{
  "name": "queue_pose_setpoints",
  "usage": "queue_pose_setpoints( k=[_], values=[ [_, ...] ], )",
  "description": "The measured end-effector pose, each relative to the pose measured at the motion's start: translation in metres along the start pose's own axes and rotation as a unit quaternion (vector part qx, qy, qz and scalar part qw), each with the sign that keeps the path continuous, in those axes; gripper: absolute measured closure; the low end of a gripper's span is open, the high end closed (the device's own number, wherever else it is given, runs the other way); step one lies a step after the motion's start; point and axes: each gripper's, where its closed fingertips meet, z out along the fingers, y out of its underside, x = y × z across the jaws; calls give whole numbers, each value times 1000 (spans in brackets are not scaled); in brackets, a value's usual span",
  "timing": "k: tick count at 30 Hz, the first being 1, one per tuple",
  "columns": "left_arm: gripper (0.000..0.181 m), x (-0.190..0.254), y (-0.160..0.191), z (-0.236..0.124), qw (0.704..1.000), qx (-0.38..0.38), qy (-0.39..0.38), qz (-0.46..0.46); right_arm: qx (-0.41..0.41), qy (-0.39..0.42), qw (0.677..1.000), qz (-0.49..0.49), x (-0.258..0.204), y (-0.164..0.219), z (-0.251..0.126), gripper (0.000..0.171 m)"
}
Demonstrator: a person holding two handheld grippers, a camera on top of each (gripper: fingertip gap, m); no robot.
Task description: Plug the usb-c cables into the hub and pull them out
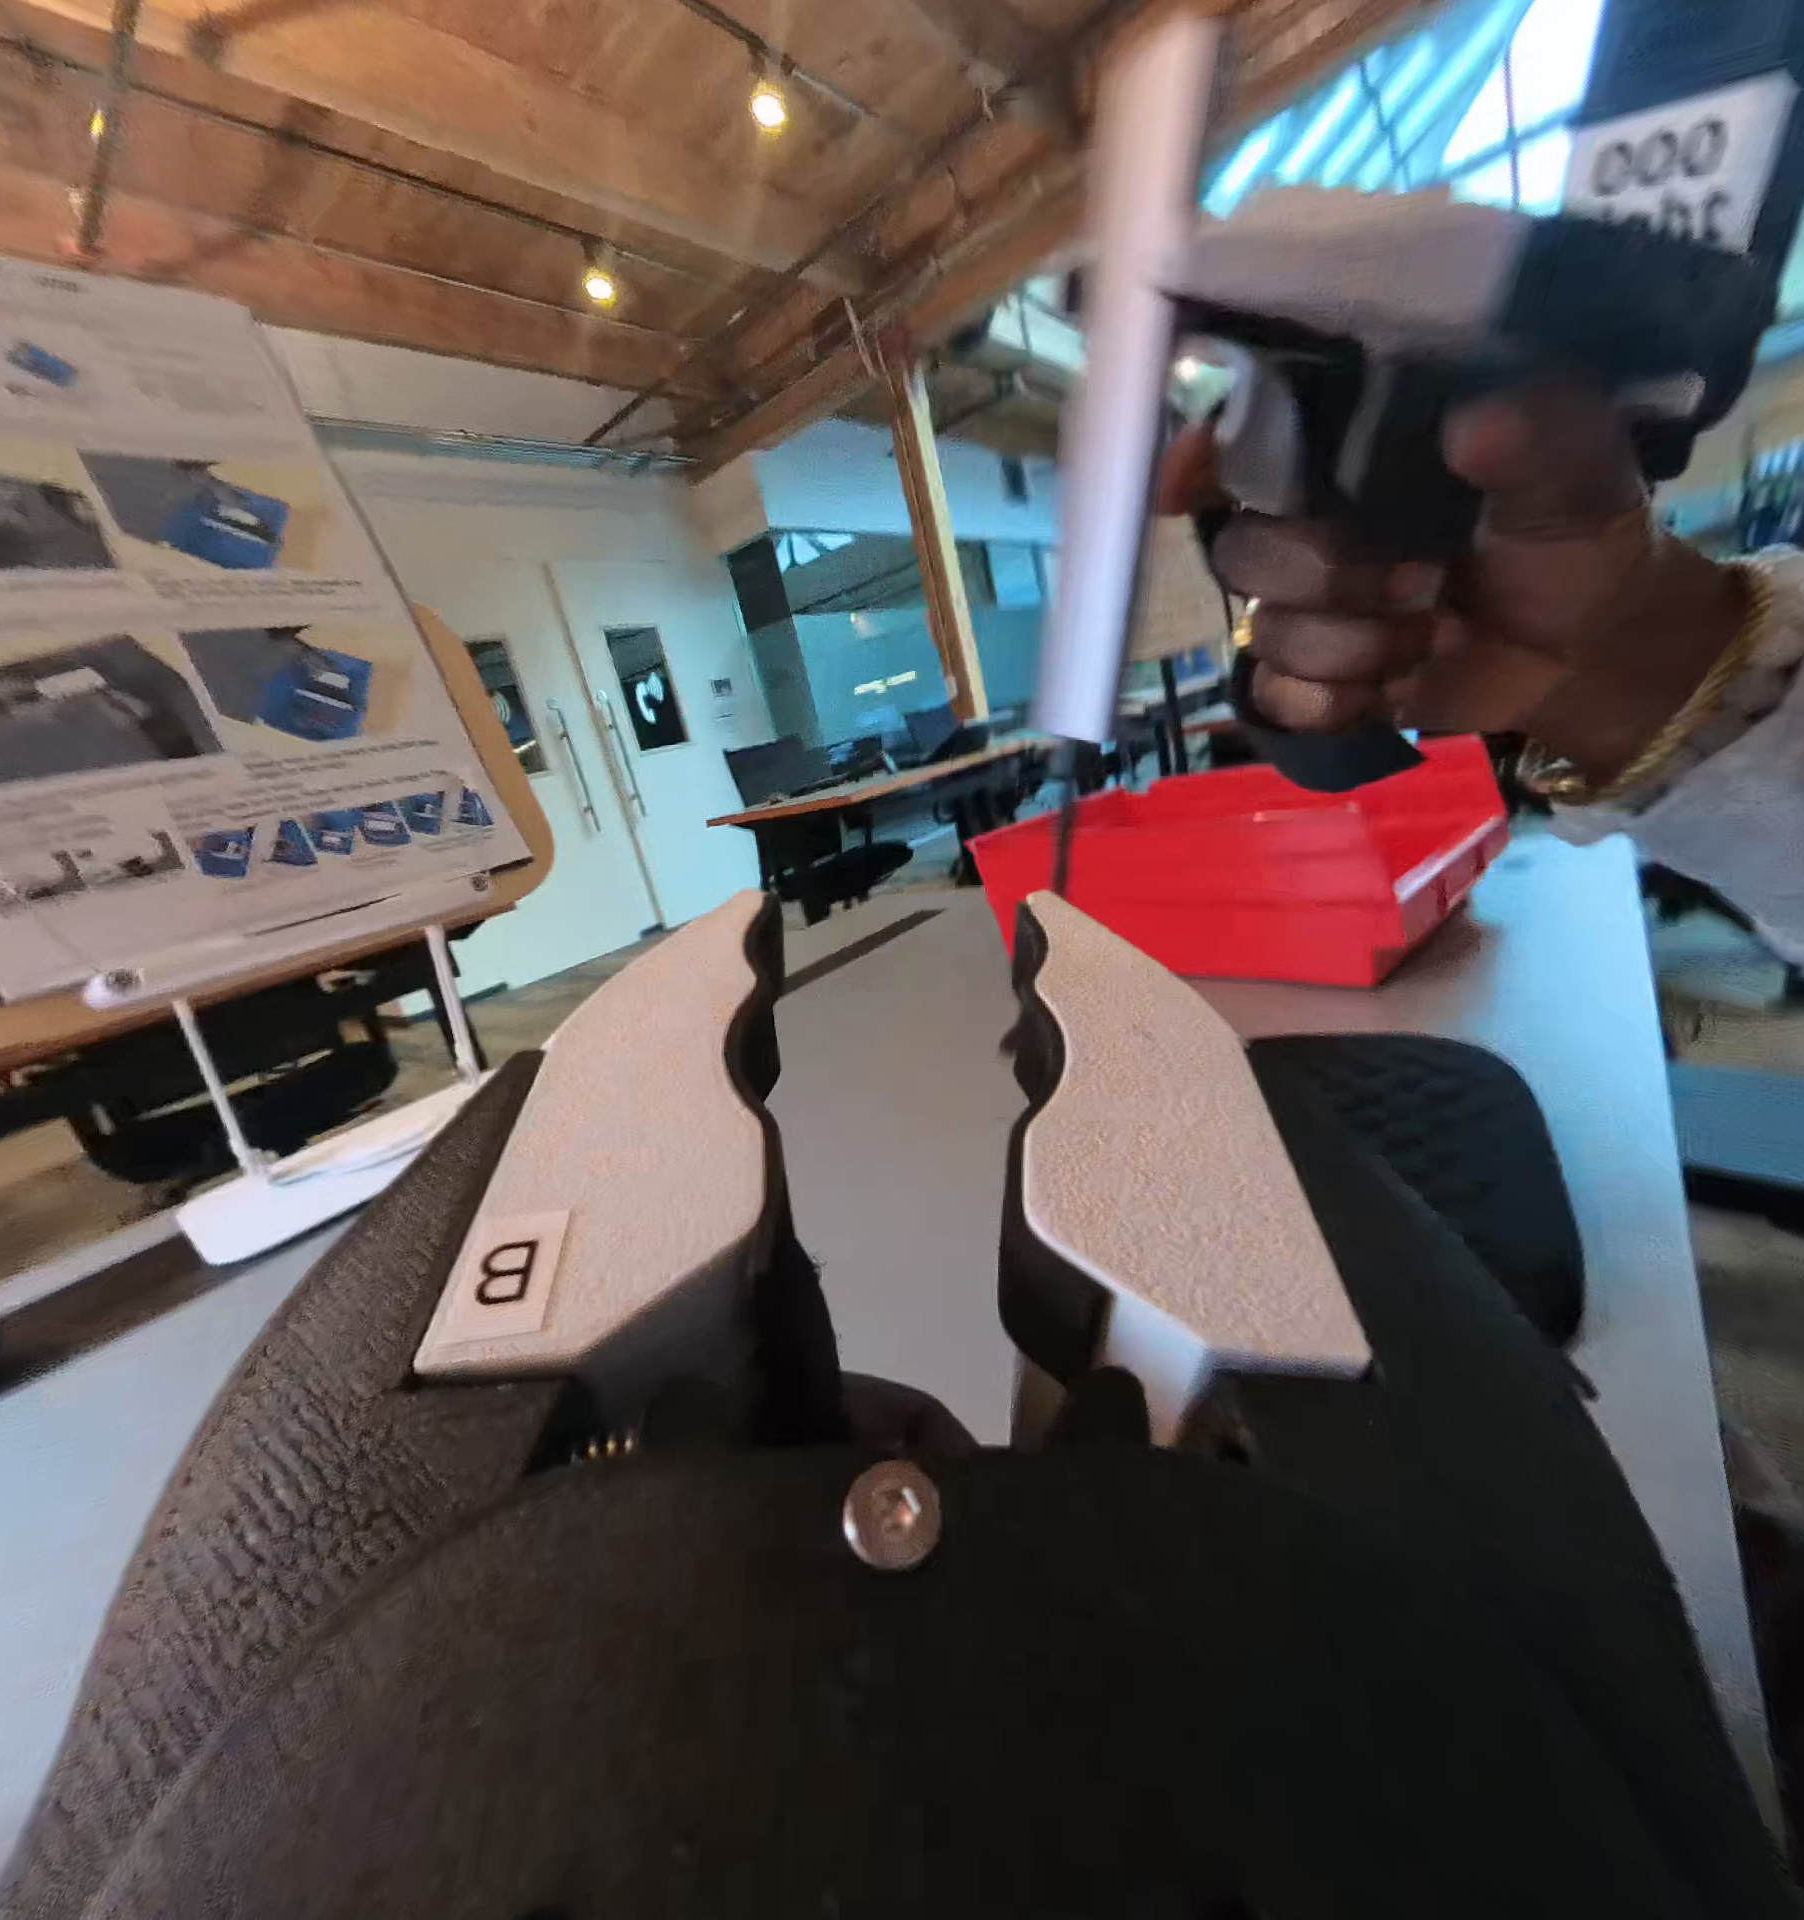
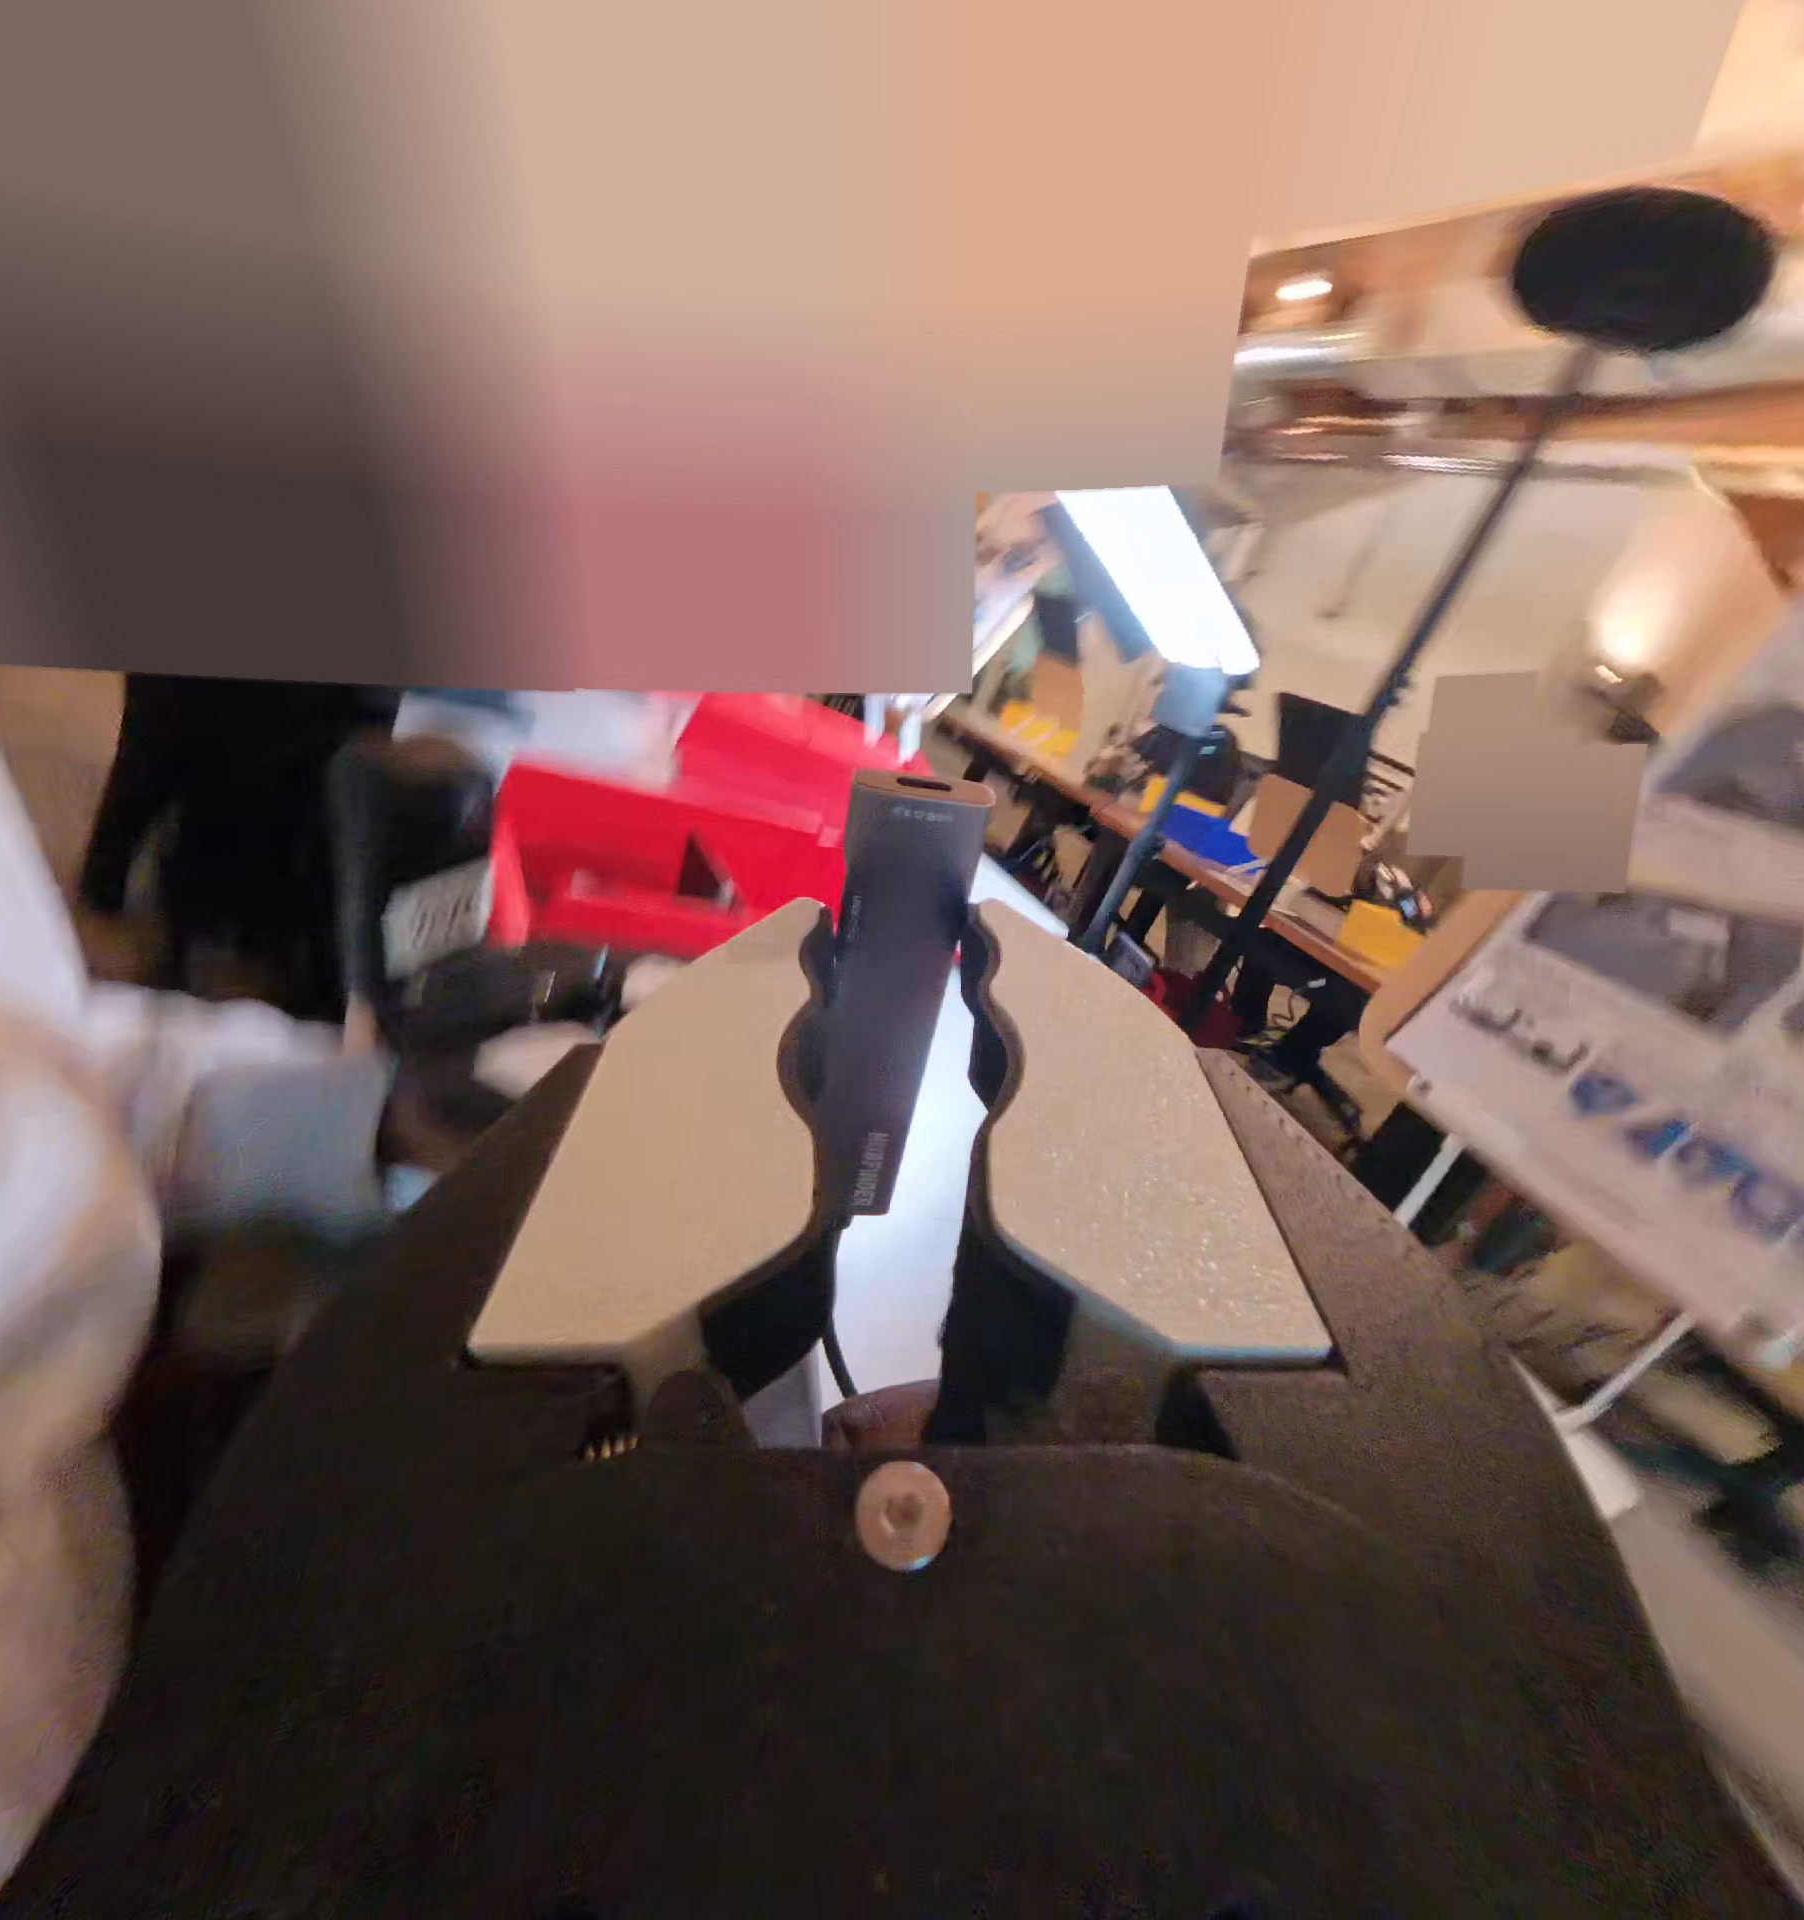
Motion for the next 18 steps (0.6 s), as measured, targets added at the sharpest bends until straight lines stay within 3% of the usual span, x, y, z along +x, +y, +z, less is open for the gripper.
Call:
queue_pose_setpoints(
  k=[2, 4, 8, 10, 11, 13, 14, 16, 18],
  values=[
    [139, -20, 3, -9, 999, 23, -25, -38, -104, -90, 984, -112, -15, 21, -12, 148],
    [139, -36, 9, -15, 995, 32, -44, -82, -229, -157, 942, -189, -19, 65, -30, 148],
    [139, -52, 9, -21, 984, 55, -59, -159, -448, -272, 797, -302, -22, 171, -85, 148],
    [139, -55, 10, -21, 981, 56, -57, -178, -486, -310, 741, -344, -26, 205, -103, 148],
    [140, -57, 11, -21, 979, 56, -59, -186, -484, -316, 731, -362, -27, 214, -104, 148],
    [140, -59, 12, -22, 977, 58, -60, -195, -475, -319, 736, -362, -31, 221, -100, 150],
    [140, -59, 12, -22, 977, 60, -60, -198, -468, -297, 750, -362, -27, 220, -93, 153],
    [140, -59, 12, -22, 977, 61, -60, -198, -455, -250, 779, -352, -19, 213, -83, 142],
    [140, -58, 12, -21, 978, 59, -57, -194, -444, -205, 823, -290, -15, 201, -76, 136]
  ],
)
